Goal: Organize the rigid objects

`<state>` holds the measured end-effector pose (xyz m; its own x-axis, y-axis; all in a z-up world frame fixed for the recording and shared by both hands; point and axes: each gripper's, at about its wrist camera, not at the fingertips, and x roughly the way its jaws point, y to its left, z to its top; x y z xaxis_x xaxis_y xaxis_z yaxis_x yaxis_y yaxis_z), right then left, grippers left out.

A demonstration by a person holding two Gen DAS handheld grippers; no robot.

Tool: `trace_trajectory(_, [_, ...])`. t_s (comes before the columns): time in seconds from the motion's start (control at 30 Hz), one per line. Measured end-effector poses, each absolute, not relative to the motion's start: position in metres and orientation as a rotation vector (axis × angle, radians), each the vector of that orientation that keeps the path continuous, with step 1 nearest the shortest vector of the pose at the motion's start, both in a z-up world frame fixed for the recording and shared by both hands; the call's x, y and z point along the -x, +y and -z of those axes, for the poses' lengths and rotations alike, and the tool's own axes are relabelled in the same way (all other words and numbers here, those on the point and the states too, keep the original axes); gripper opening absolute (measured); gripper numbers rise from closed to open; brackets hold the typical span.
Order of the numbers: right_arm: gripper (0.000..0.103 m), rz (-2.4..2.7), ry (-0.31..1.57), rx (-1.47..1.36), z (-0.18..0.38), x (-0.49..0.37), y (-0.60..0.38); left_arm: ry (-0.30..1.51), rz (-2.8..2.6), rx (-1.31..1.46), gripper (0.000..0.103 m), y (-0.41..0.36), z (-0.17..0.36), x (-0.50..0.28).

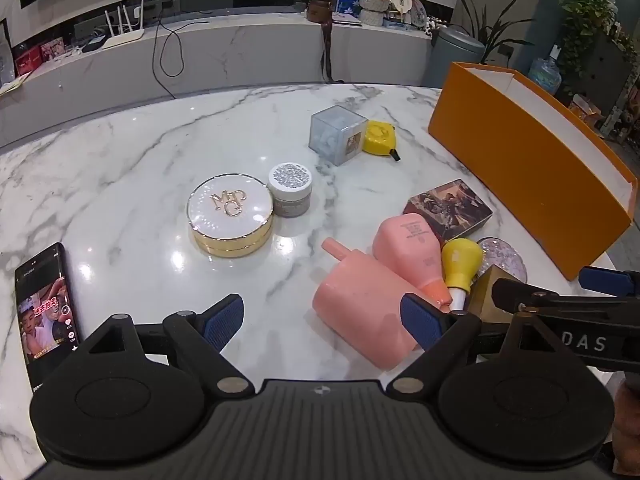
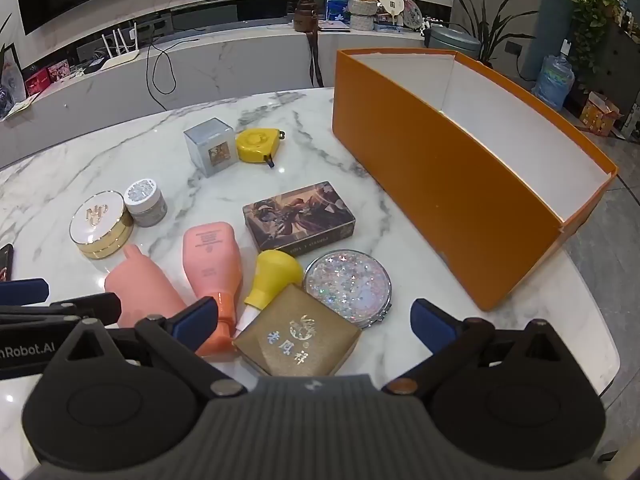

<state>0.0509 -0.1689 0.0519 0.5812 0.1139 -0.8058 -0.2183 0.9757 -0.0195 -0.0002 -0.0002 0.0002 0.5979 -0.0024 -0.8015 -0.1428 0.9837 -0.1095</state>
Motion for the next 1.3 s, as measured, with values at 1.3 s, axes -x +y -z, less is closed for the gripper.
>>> trace_trajectory(1.3, [0.1,-0.183,0.938,0.128,-0.053,-0.0499,-0.1688,0.924,-0.069,0.162,0.103,-0.005,-0.0009,0.0009])
